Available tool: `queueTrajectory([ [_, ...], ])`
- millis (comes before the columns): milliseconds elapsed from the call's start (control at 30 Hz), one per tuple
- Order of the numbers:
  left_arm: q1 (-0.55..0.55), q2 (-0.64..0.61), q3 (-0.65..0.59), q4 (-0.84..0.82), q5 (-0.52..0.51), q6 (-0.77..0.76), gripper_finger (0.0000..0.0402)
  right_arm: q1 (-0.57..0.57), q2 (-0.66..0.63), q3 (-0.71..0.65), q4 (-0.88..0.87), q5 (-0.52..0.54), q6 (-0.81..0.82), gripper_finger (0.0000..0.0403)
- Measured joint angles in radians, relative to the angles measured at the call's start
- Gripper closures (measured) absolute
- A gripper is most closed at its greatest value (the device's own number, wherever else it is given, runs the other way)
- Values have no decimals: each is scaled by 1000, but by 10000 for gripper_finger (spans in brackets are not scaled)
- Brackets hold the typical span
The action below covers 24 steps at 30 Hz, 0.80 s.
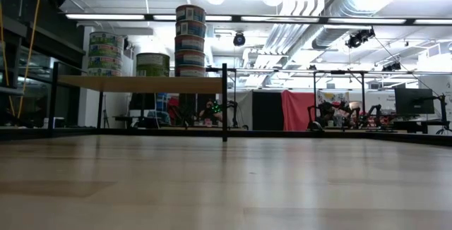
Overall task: Stack canned seafood by type on shelf
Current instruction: Stack the green-white tuna can on top of the green-white tuna cans on the shelf
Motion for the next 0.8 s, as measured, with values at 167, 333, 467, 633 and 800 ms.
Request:
queueTrajectory([
  [167, 0, 10, 1, 163, 175, 42, 401, -82, 22, 3, 56, 40, -97, 401],
  [333, 0, 63, 1, 260, 229, 46, 401, -235, 23, 67, 81, 272, -276, 403],
  [467, -1, 148, 1, 258, 235, 47, 402, -378, 36, 150, 73, 489, -426, 403],
  [633, -1, 275, 1, 261, 207, 25, 401, -536, 126, 249, 125, 570, -627, 403],
  [800, -5, 364, 1, 265, 241, -31, 401, -647, 315, 411, 268, 570, -823, 403],
])
